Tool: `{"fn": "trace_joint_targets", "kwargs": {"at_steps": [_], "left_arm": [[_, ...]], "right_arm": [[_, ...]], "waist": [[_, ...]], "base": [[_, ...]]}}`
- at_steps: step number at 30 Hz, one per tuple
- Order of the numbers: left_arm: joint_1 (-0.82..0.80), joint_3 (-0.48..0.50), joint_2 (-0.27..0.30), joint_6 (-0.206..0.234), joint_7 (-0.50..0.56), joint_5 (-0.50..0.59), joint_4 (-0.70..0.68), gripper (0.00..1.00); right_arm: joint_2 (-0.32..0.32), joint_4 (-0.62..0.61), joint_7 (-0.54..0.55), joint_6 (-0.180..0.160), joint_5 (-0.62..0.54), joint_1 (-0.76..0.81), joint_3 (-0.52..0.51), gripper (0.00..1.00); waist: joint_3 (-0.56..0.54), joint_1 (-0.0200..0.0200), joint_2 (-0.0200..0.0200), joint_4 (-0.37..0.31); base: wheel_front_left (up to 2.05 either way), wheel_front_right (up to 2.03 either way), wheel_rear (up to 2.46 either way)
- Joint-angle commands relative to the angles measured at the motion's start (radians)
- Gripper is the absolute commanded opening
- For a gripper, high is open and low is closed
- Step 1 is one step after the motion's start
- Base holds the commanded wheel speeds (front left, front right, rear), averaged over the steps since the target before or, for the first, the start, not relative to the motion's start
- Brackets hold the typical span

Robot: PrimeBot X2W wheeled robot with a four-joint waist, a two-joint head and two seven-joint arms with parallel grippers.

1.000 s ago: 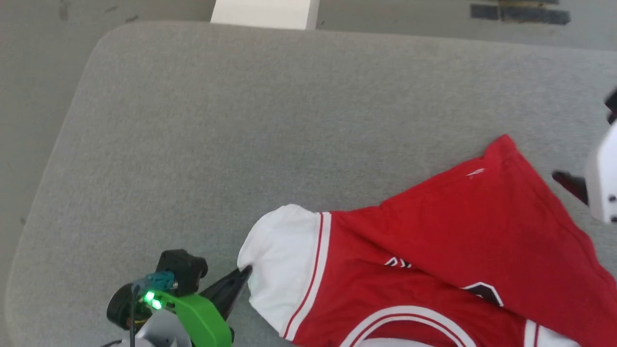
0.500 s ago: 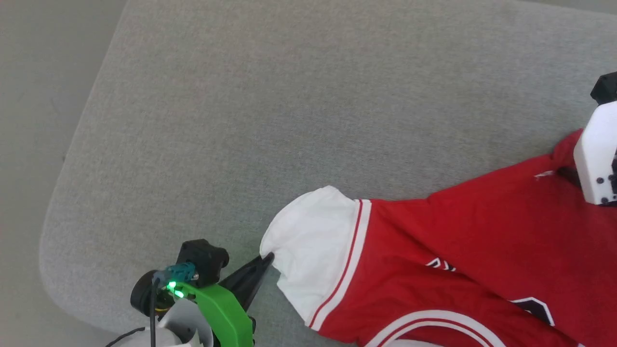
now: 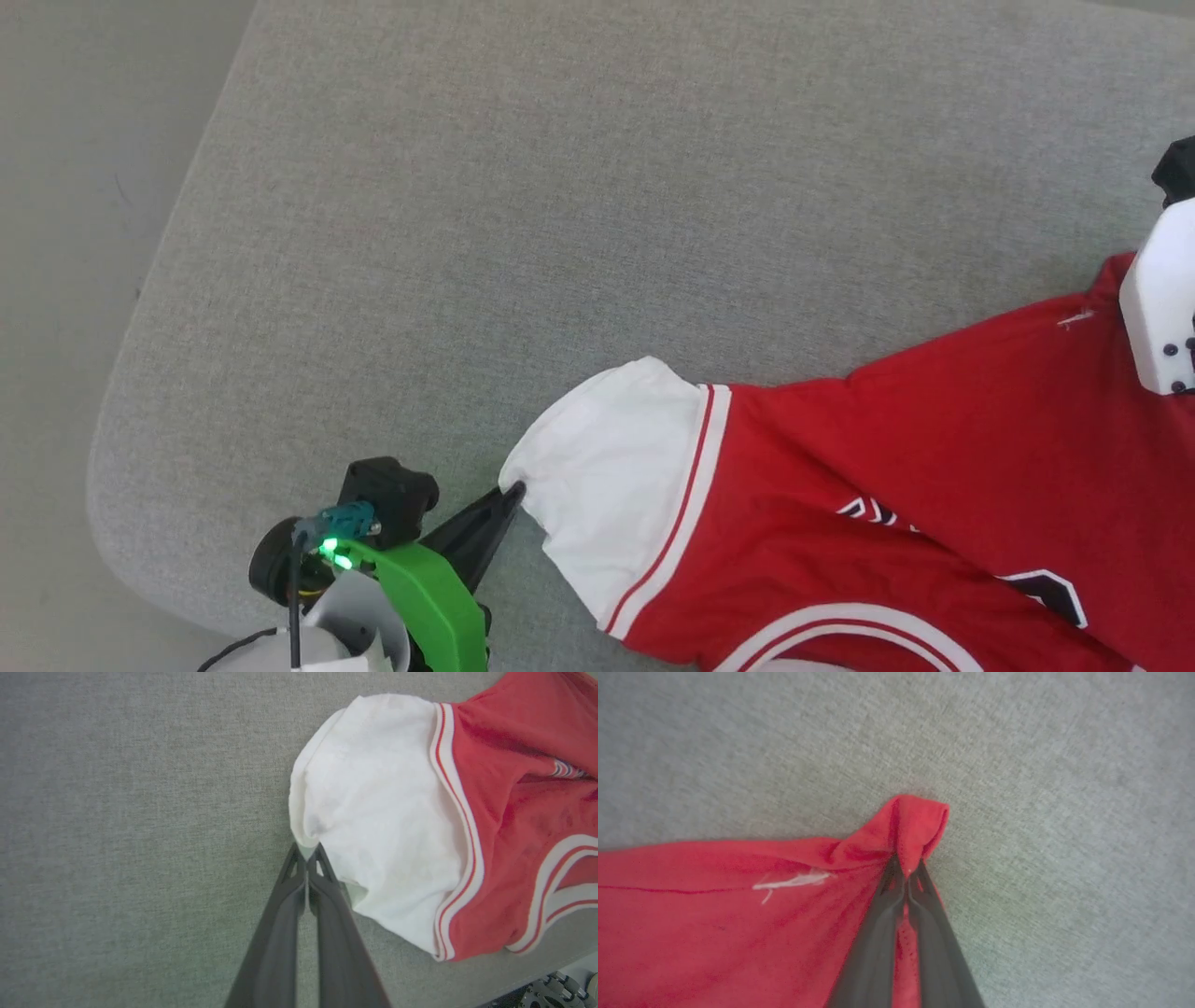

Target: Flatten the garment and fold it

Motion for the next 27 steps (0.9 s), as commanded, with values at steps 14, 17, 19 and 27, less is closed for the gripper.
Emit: {"fn": "trace_joint_targets", "kwargs": {"at_steps": [14, 17, 19, 27], "left_arm": [[-0.027, 0.095, 0.041, 0.045, -0.097, 0.007, -0.003, 0.00], [-0.035, 0.140, 0.075, 0.071, -0.125, 0.010, -0.026, 0.00], [-0.047, 0.167, 0.098, 0.088, -0.136, 0.017, -0.054, 0.00], [-0.158, 0.259, 0.185, 0.165, -0.117, 0.088, -0.220, 0.00]], "right_arm": [[-0.020, -0.033, -0.294, -0.002, 0.094, -0.050, 0.095, 0.00], [-0.025, -0.068, -0.340, -0.002, 0.110, -0.068, 0.102, 0.00], [-0.023, -0.090, -0.369, -0.002, 0.120, -0.076, 0.096, 0.00], [-0.056, -0.242, -0.433, -0.002, 0.119, -0.102, 0.074, 0.00]], "waist": [[-0.230, 0.0000, 0.0000, -0.141], [-0.277, 0.0000, 0.0000, -0.178], [-0.306, 0.0000, 0.0000, -0.199], [-0.357, 0.0000, 0.0000, -0.260]], "base": [[0.00, 0.00, 0.00], [0.00, 0.00, 0.00], [0.00, 0.00, 0.00], [0.00, 0.00, 0.00]]}}
